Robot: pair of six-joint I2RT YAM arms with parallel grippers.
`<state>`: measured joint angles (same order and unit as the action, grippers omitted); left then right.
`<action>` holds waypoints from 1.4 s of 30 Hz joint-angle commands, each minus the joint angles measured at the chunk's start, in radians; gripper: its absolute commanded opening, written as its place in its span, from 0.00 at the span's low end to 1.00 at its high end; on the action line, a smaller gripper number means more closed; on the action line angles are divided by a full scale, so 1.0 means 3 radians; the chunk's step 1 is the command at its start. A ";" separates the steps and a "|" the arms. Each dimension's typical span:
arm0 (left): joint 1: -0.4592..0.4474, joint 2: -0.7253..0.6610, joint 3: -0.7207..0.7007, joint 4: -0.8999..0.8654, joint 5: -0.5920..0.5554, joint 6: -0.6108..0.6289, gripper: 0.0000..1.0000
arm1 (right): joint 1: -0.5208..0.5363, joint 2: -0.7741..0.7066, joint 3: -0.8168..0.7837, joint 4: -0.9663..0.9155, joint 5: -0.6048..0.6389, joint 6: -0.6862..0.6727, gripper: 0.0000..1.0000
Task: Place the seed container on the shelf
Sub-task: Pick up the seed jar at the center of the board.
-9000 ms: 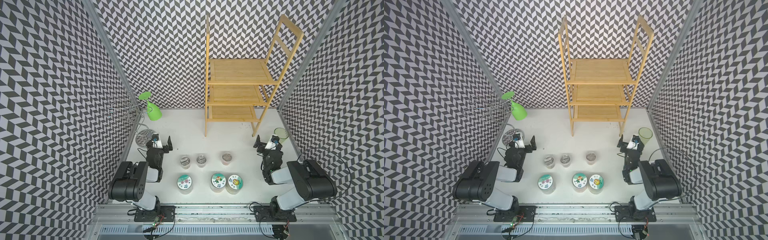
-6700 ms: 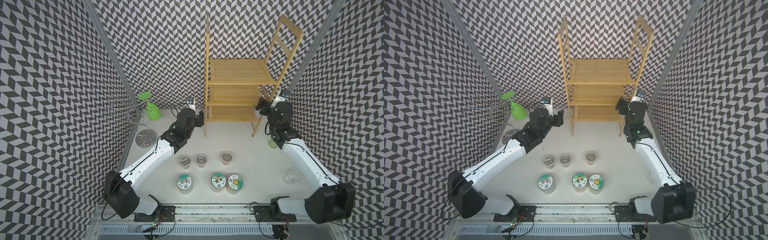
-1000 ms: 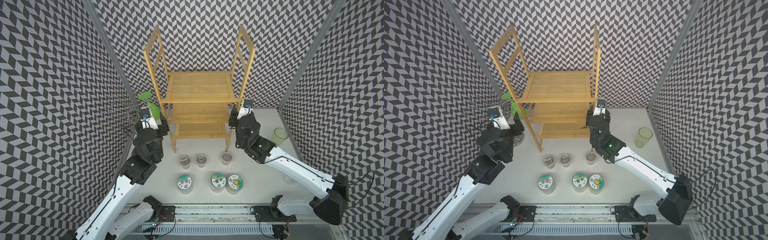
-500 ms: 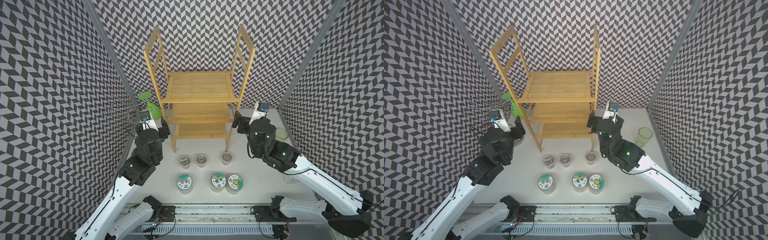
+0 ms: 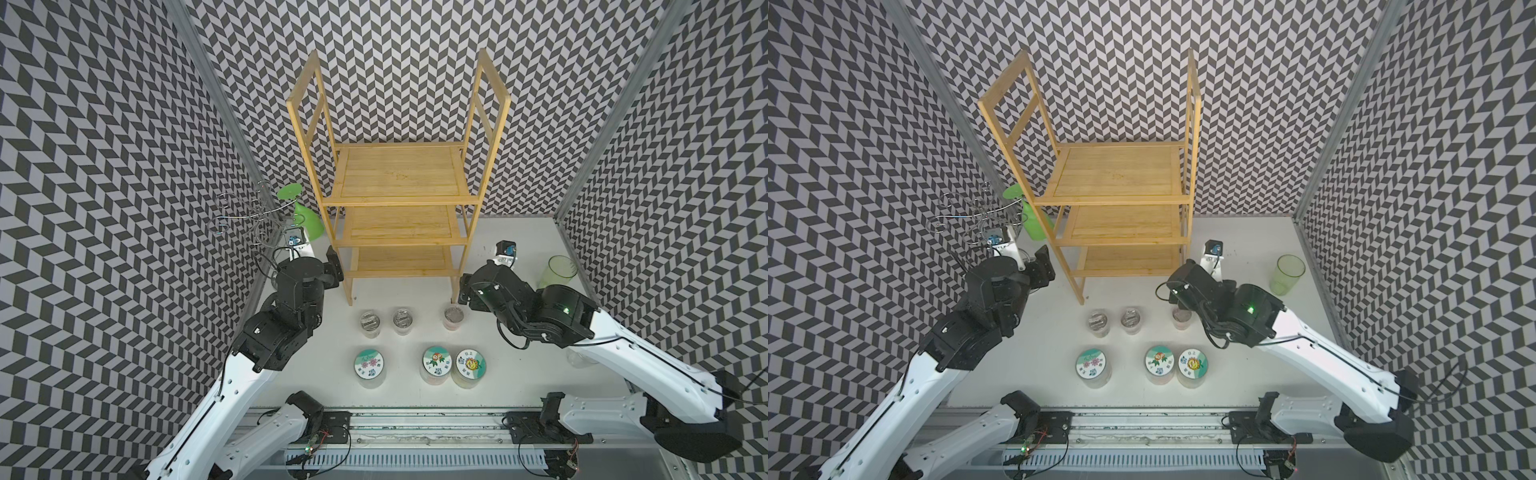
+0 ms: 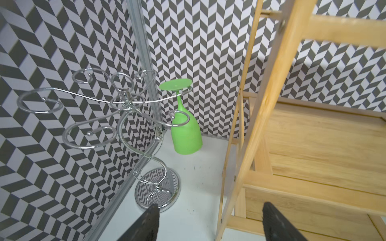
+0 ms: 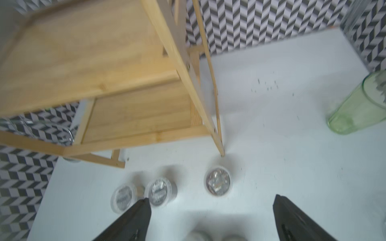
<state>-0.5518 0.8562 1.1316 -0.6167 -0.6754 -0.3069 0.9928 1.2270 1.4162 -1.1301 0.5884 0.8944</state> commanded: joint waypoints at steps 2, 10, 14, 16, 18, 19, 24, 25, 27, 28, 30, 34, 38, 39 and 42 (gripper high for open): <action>-0.0089 -0.0065 0.0051 -0.0372 0.0162 -0.0203 0.78 | 0.0029 0.0088 -0.0011 -0.0582 -0.0642 0.0509 0.96; -0.0196 -0.0003 0.0004 -0.0676 0.0351 -0.0477 0.78 | 0.0044 -0.0072 -0.0394 -0.0626 -0.1147 0.0713 0.96; -0.0207 0.0128 0.0092 -0.0877 0.0423 -0.0640 0.78 | 0.0045 -0.0188 -0.0596 -0.0638 -0.1371 0.0579 0.97; -0.0229 0.0162 0.0086 -0.0923 0.0454 -0.0676 0.78 | 0.0045 -0.0279 -0.0767 -0.0590 -0.1437 0.0514 0.98; -0.0244 0.0185 0.0080 -0.0957 0.0470 -0.0701 0.78 | 0.0039 -0.0373 -0.0942 -0.0499 -0.1448 0.0486 0.99; -0.0252 0.0205 0.0097 -0.0994 0.0479 -0.0721 0.78 | 0.0038 -0.0414 -0.1025 -0.0439 -0.1459 0.0462 1.00; -0.0275 0.0271 0.0155 -0.1130 0.0571 -0.0807 0.78 | 0.0038 -0.0473 -0.1307 -0.0133 -0.1628 0.0275 0.99; -0.0278 0.0276 0.0157 -0.1148 0.0588 -0.0821 0.78 | 0.0038 -0.0453 -0.1338 -0.0090 -0.1673 0.0228 0.99; -0.0283 0.0273 0.0147 -0.1166 0.0624 -0.0850 0.78 | 0.0040 -0.0395 -0.1391 -0.0001 -0.1772 0.0144 1.00; -0.0282 0.0275 0.0140 -0.1166 0.0642 -0.0856 0.78 | 0.0037 -0.0358 -0.1409 0.0023 -0.1826 0.0102 0.99; -0.0288 0.0285 0.0139 -0.1186 0.0680 -0.0876 0.78 | 0.0038 -0.0271 -0.1437 0.0039 -0.1911 0.0025 1.00; -0.0287 0.0286 0.0119 -0.1196 0.0752 -0.0880 0.78 | 0.0036 -0.0205 -0.1502 0.0086 -0.1959 -0.0050 0.99; -0.0293 0.0286 0.0119 -0.1173 0.0758 -0.0845 0.78 | 0.0033 -0.0165 -0.1560 0.0216 -0.1933 -0.0059 1.00; -0.0290 0.0287 0.0119 -0.1164 0.0758 -0.0832 0.78 | 0.0032 -0.0156 -0.1577 0.0232 -0.1940 -0.0068 0.99; -0.0292 0.0299 0.0130 -0.1146 0.0763 -0.0801 0.78 | 0.0031 -0.0115 -0.1619 0.0299 -0.1985 -0.0093 0.99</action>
<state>-0.6346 0.9436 1.1473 -0.9592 -0.4557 -0.5583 1.0000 1.1786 0.9451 -1.0885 0.0051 0.8860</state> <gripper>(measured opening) 0.780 0.994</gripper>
